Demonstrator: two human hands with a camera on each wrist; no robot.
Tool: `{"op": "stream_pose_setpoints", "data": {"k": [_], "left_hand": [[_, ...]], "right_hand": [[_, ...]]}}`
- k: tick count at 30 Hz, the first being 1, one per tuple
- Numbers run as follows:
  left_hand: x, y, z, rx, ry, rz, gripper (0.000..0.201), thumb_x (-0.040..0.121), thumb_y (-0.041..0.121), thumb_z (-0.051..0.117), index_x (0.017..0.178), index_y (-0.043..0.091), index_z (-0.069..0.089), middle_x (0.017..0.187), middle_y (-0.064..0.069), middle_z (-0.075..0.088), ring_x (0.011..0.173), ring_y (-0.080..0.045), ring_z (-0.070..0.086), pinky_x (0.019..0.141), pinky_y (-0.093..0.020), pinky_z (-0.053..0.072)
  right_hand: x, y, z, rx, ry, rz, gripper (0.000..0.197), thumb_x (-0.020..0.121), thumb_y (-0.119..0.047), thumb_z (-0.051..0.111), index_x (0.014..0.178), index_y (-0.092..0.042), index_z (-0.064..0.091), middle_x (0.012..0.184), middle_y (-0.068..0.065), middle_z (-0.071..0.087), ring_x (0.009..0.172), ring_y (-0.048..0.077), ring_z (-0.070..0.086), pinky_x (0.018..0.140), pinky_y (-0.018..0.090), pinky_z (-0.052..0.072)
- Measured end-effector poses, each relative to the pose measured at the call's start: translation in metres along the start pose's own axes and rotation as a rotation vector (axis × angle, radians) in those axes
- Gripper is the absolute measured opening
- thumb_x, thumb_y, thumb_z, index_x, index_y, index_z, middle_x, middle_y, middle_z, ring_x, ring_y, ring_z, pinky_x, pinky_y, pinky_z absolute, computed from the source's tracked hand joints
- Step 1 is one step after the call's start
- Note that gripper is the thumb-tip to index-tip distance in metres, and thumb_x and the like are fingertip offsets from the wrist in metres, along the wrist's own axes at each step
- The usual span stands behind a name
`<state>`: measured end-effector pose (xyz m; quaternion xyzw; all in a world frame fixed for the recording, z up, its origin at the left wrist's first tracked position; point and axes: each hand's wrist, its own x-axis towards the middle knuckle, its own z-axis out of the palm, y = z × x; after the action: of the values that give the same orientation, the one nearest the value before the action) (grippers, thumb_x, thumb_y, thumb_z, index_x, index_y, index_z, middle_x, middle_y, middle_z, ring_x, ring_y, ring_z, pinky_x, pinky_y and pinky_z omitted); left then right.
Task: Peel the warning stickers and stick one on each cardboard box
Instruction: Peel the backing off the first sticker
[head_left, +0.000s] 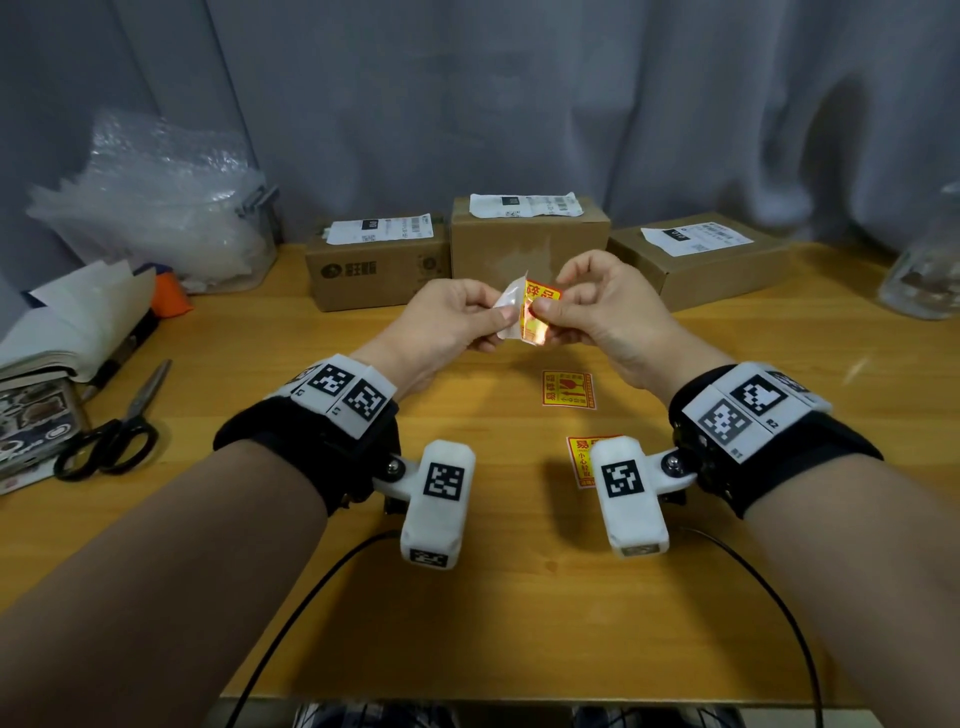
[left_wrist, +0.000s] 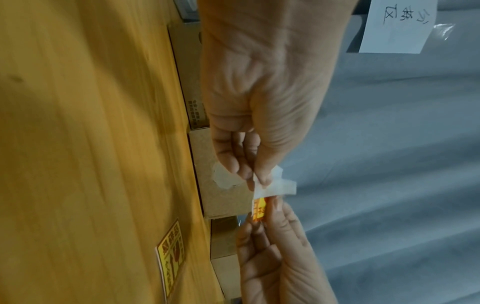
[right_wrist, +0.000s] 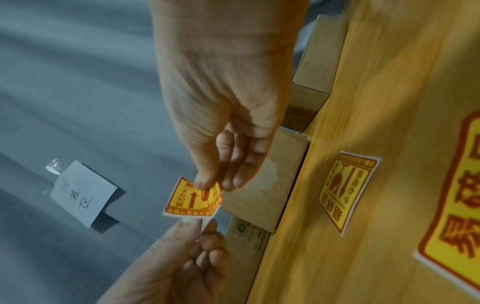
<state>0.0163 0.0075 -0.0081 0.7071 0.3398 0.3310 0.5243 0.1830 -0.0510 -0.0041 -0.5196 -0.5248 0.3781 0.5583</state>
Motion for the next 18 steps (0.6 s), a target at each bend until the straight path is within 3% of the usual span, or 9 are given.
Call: {"op": "stream_pose_setpoints", "data": {"k": [3,7,10,12,14,18], "left_hand": [[-0.001,0.003,-0.002,0.081,-0.042,-0.004,0.004,0.088,0.012,0.06,0.085,0.012,0.063,0.075,-0.001,0.065,0.059,0.001,0.059,0.059,-0.014,0.05],[-0.002,0.008,-0.001,0.164,-0.037,0.05,0.008,0.088,0.016,0.061,0.096,0.014,0.064,0.09,-0.006,0.068,0.08,-0.01,0.063,0.075,-0.026,0.052],[-0.001,0.013,-0.003,0.179,-0.013,0.123,0.013,0.087,0.012,0.063,0.099,0.009,0.066,0.096,-0.008,0.068,0.089,-0.014,0.063,0.084,-0.025,0.051],[-0.001,0.015,-0.004,0.263,0.001,0.161,0.01,0.086,0.011,0.064,0.095,0.009,0.068,0.09,-0.004,0.068,0.087,-0.013,0.062,0.084,-0.024,0.05],[-0.001,0.016,-0.004,0.332,0.017,0.183,0.008,0.085,0.013,0.064,0.092,0.009,0.068,0.084,0.001,0.066,0.082,-0.009,0.06,0.08,-0.021,0.049],[-0.001,0.015,-0.001,0.307,0.098,0.221,0.01,0.087,0.014,0.062,0.093,0.006,0.065,0.082,0.0,0.062,0.08,-0.013,0.057,0.076,-0.024,0.05]], "right_hand": [[-0.001,-0.002,-0.001,-0.086,-0.047,-0.008,0.041,0.082,-0.005,0.069,0.117,-0.02,0.053,0.066,0.008,0.062,0.057,0.014,0.063,0.056,0.026,0.055],[-0.002,-0.006,0.002,-0.246,-0.066,-0.029,0.005,0.084,-0.017,0.068,0.087,-0.013,0.067,0.062,-0.004,0.07,0.054,0.003,0.063,0.053,0.02,0.05],[-0.001,-0.006,0.004,-0.296,-0.085,-0.003,0.009,0.086,-0.019,0.066,0.08,-0.012,0.064,0.067,-0.001,0.069,0.052,0.004,0.062,0.054,0.021,0.051],[-0.002,-0.007,0.004,-0.318,-0.1,0.003,0.011,0.086,-0.019,0.066,0.083,-0.008,0.065,0.072,0.003,0.068,0.059,0.007,0.062,0.057,0.02,0.051],[-0.002,-0.006,0.003,-0.321,-0.078,-0.035,0.012,0.085,-0.015,0.068,0.086,-0.003,0.066,0.073,0.002,0.065,0.062,0.001,0.059,0.056,0.013,0.047],[0.0,-0.004,0.003,-0.261,0.038,-0.079,0.009,0.082,-0.015,0.07,0.079,-0.007,0.069,0.073,-0.002,0.067,0.063,-0.005,0.061,0.065,0.01,0.047]]}}
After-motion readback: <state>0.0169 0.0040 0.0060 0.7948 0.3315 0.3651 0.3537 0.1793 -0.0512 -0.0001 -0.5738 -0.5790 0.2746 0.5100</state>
